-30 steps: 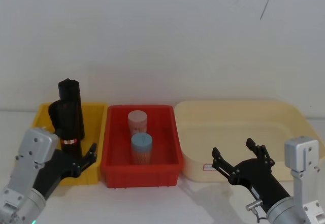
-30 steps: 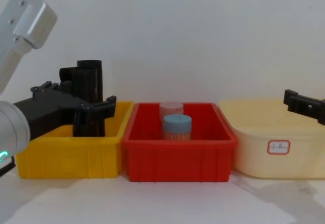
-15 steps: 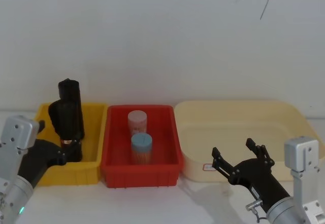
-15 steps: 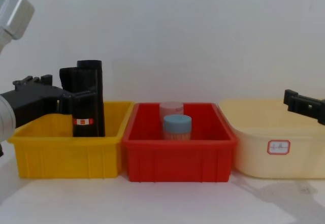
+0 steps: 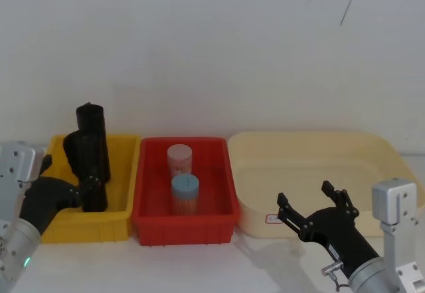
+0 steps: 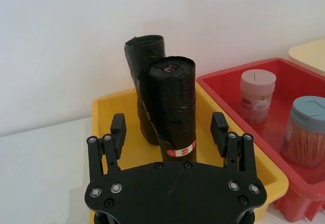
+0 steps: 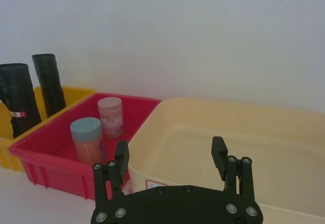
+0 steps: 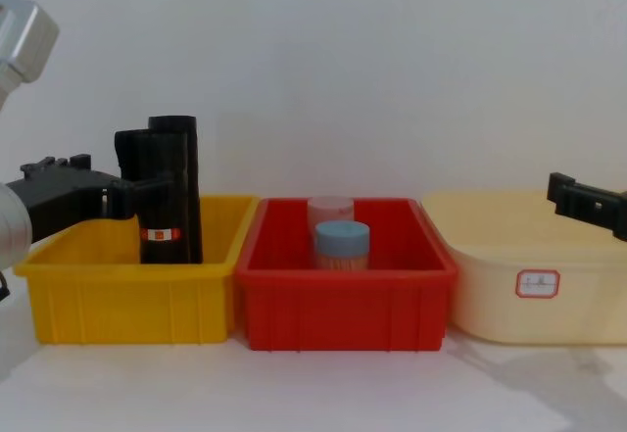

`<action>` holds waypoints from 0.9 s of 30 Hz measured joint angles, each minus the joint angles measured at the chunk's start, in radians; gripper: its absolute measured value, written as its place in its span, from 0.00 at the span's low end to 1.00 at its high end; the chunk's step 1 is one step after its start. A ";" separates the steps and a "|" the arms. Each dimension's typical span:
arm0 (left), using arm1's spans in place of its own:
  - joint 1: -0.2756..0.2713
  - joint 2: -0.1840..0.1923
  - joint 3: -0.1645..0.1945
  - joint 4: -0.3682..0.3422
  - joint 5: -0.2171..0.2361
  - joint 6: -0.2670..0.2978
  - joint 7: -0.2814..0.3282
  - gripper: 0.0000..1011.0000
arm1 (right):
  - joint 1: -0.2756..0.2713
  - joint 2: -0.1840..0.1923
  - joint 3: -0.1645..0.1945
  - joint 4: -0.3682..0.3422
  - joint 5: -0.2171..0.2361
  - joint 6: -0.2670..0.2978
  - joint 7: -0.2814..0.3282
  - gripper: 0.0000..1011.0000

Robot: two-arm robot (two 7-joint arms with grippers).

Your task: Pick up the garbage bag with the one hand and transfer it to the other hand.

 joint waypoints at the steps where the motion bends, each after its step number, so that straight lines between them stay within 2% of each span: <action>1: -0.002 -0.001 0.000 0.003 0.000 0.000 -0.001 0.99 | 0.000 0.000 0.000 0.000 0.000 0.000 0.000 0.99; 11: -0.039 -0.024 0.003 0.058 0.000 -0.001 -0.027 0.99 | 0.000 0.000 0.000 0.000 0.000 0.000 0.000 0.99; 27: -0.115 -0.071 0.009 0.157 0.011 -0.039 -0.059 0.99 | 0.000 0.000 0.000 0.000 0.000 0.000 0.000 0.99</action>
